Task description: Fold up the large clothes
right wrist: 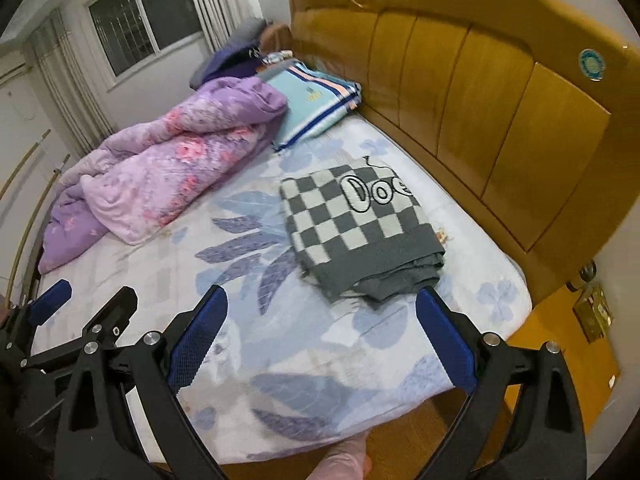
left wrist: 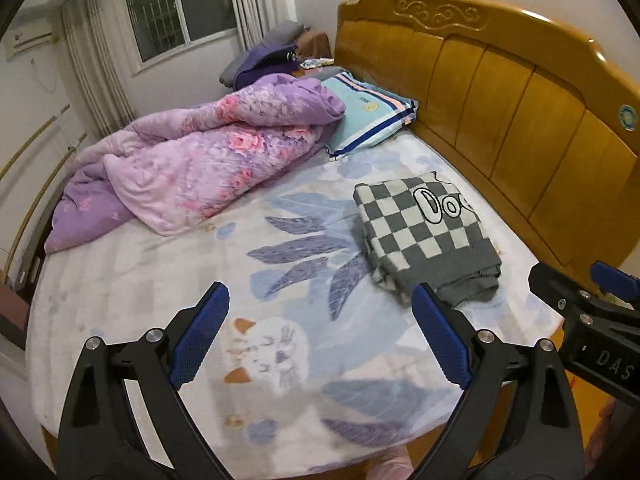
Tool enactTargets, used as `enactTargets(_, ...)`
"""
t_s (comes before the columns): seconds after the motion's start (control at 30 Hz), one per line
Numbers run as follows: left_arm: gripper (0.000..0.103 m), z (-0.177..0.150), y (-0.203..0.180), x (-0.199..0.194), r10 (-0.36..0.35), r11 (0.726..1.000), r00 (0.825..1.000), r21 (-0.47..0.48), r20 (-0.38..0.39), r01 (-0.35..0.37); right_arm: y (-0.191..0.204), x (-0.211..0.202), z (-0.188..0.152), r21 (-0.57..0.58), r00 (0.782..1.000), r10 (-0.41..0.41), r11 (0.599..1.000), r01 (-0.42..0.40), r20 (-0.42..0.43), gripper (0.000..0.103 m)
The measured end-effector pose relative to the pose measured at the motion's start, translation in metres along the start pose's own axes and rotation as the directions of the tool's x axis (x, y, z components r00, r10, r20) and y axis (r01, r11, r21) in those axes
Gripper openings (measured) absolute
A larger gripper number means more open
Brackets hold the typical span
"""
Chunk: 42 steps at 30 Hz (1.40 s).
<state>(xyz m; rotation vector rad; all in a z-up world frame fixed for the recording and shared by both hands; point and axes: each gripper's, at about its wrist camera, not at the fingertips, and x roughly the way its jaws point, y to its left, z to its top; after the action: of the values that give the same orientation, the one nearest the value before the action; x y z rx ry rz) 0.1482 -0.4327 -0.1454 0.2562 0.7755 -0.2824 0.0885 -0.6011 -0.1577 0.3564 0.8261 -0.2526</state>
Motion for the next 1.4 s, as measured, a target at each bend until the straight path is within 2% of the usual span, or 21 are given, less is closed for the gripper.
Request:
enactTargets(0.13, 0.095, -0.016, 0.032, -0.037, -0.025, 0.999, 1.0, -0.021, 0.009, 0.025, 0.029, -0.034, -0.024, 0.015, 0.999, 0.035, 0.999, -0.035, 0.016, 0.092)
enactTargets(0.2, 0.096, -0.025, 0.052, -0.054, -0.044, 0.999, 0.999, -0.023, -0.021, 0.043, 0.045, -0.049, -0.033, 0.001, 0.999, 0.027, 1.0, -0.027, 0.027, 0.092)
enactTargets(0.33, 0.096, -0.041, 0.089, -0.081, -0.095, 0.994, 0.995, -0.065, -0.027, 0.093, 0.079, -0.073, -0.051, -0.009, 0.998, 0.044, 0.999, -0.044, 0.039, 0.092)
enactTargets(0.47, 0.096, -0.056, 0.133, -0.104, -0.097, 0.993, 0.995, -0.071, 0.008, 0.097, 0.12, -0.09, -0.068, -0.024, 0.997, 0.041, 0.999, -0.039, 0.06, 0.092)
enactTargets(0.57, 0.096, -0.065, 0.17, -0.111, -0.103, 0.992, 0.995, -0.075, 0.004, 0.103, 0.158, -0.101, -0.081, -0.052, 0.994, 0.053, 0.997, -0.048, 0.095, 0.092)
enactTargets(0.6, 0.096, -0.068, 0.182, -0.114, -0.123, 0.989, 0.992, -0.074, 0.013, 0.124, 0.175, -0.105, -0.087, -0.059, 0.992, 0.047, 0.997, -0.04, 0.119, 0.092)
enactTargets(0.7, 0.096, -0.078, 0.228, -0.121, -0.124, 0.992, 0.992, -0.035, 0.03, 0.125, 0.219, -0.113, -0.101, -0.04, 0.988, 0.025, 0.999, -0.019, 0.153, 0.092)
enactTargets(0.83, 0.096, -0.088, 0.291, -0.133, -0.155, 0.988, 0.986, 0.025, 0.065, 0.154, 0.284, -0.125, -0.126, 0.025, 0.98, -0.012, 1.0, 0.007, 0.198, 0.092)
enactTargets(0.93, 0.096, -0.094, 0.333, -0.145, -0.15, 0.987, 0.985, 0.073, 0.081, 0.144, 0.339, -0.14, -0.138, 0.03, 0.971, -0.075, 0.997, 0.07, 0.225, 0.092)
enactTargets(1.03, 0.096, -0.099, 0.371, -0.155, -0.177, 0.981, 0.981, 0.096, 0.083, 0.169, 0.375, -0.149, -0.149, 0.04, 0.967, -0.105, 0.994, 0.098, 0.234, 0.092)
enactTargets(1.23, 0.096, -0.106, 0.415, -0.17, -0.221, 0.973, 0.97, 0.094, 0.098, 0.212, 0.418, -0.166, -0.158, 0.043, 0.951, -0.163, 0.987, 0.157, 0.261, 0.092)
enactTargets(1.4, 0.096, -0.107, 0.431, -0.177, -0.226, 0.972, 0.967, 0.088, 0.114, 0.217, 0.429, -0.169, -0.162, 0.038, 0.944, -0.178, 0.984, 0.174, 0.277, 0.092)
